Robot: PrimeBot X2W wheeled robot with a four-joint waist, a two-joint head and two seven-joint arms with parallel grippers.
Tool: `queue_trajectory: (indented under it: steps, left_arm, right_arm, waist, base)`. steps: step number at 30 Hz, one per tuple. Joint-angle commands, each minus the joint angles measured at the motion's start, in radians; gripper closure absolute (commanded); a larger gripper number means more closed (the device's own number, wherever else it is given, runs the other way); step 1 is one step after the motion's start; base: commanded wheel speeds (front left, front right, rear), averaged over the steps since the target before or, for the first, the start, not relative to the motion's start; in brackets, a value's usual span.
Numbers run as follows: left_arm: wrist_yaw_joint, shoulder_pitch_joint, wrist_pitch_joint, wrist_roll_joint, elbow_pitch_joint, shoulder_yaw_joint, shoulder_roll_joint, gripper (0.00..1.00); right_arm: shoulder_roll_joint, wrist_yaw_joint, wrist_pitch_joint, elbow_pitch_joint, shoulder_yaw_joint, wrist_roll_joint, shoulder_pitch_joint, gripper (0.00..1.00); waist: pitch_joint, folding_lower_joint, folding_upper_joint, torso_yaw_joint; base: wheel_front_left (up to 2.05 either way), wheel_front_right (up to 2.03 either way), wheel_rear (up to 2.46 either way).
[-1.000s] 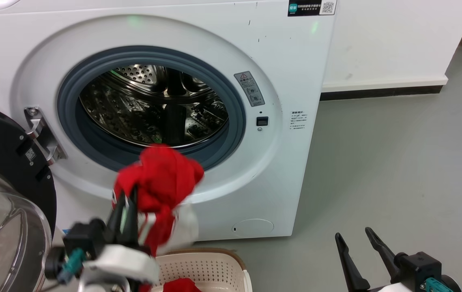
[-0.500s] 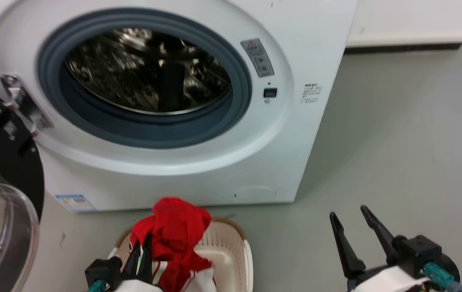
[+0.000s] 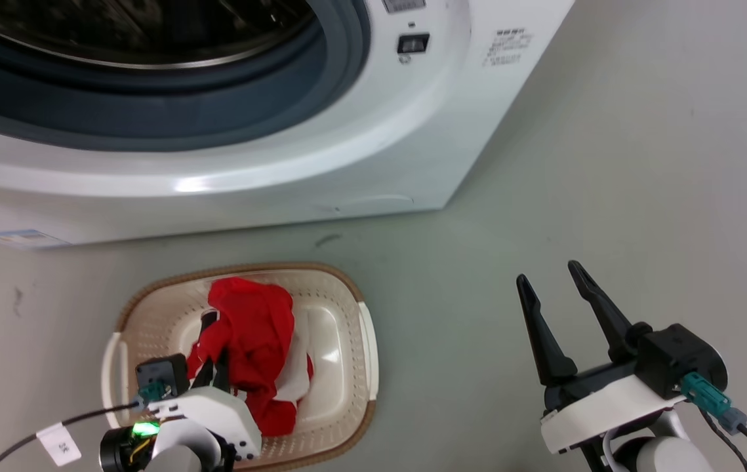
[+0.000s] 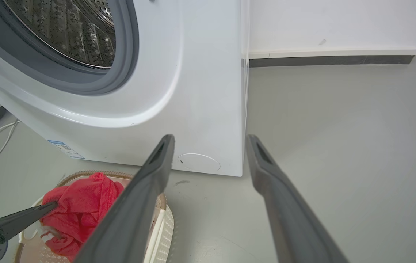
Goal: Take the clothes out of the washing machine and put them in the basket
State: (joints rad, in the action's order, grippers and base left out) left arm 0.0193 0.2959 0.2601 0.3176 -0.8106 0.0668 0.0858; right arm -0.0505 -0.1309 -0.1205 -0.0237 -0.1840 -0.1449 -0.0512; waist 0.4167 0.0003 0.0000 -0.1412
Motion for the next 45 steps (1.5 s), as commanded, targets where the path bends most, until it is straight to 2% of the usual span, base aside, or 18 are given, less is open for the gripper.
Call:
queue_trajectory:
  steps: [1,12,20,21,22,23,26,34,39,45]
  left_arm:
    - [0.005,0.033,0.006,0.002,-0.032,-0.004,0.009,1.0]
    - [-0.014,0.228,0.006,0.059,-0.354,-0.068,0.035,1.0]
    - [-0.028,0.288,0.003,0.089,-0.444,-0.09,0.046,1.0]
    - [-0.033,0.288,0.003,0.088,-0.449,-0.088,0.048,0.76]
    - [-0.038,0.285,0.004,0.088,-0.453,-0.087,0.047,0.16]
    - [-0.04,0.279,0.004,0.085,-0.457,-0.083,0.045,0.0]
    - [-0.041,0.246,0.004,0.083,-0.466,-0.075,0.039,0.0]
    - [-0.004,0.108,0.006,0.094,-0.451,-0.075,-0.001,0.0]
    - [0.007,0.005,0.005,0.09,-0.359,-0.086,-0.022,0.0]
    - [0.023,-0.11,0.005,0.068,-0.178,-0.1,-0.034,0.0]
  right_arm:
    - [0.001,0.0,-0.009,0.006,-0.006,-0.005,-0.023,0.0]
    - [0.001,0.0,-0.059,0.049,-0.047,-0.03,-0.106,0.0]
    - [0.001,0.0,-0.083,0.083,-0.061,-0.041,-0.14,0.0]
    - [0.001,0.0,-0.085,0.09,-0.061,-0.042,-0.141,0.0]
    - [0.001,0.0,-0.086,0.096,-0.061,-0.043,-0.143,0.0]
    - [0.001,0.0,-0.089,0.103,-0.059,-0.043,-0.144,0.0]
    - [0.001,0.0,-0.092,0.125,-0.054,-0.037,-0.139,0.0]
    - [0.0,0.0,-0.061,0.163,-0.003,-0.008,-0.061,0.0]
    - [0.0,0.0,-0.02,0.143,0.039,0.022,0.007,0.0]
    - [0.0,0.0,0.03,0.095,0.085,0.042,0.097,0.0]
  waist:
    - [0.091,-0.0003,0.0,-0.045]
    - [0.235,-0.0003,0.0,-0.103]
    - [0.27,-0.0003,0.0,-0.122]
    - [0.264,-0.0003,0.0,-0.122]
    - [0.255,-0.0003,0.0,-0.121]
    - [0.243,-0.0003,0.0,-0.12]
    - [0.179,-0.0003,0.0,-0.11]
    - [-0.076,-0.0003,0.0,-0.051]
    - [-0.219,-0.0003,0.0,-0.015]
    - [-0.352,-0.0003,0.0,0.028]
  base:
    - [0.0,0.0,0.0]
    - [0.0,0.0,0.0]
    - [0.0,0.0,0.0]
    - [0.0,0.0,0.0]
    - [0.0,0.0,0.0]
    - [0.0,0.0,0.0]
    - [0.0,0.0,0.0]
    - [0.0,0.0,0.0]
    - [0.0,0.0,0.0]
    - [0.0,0.0,0.0]
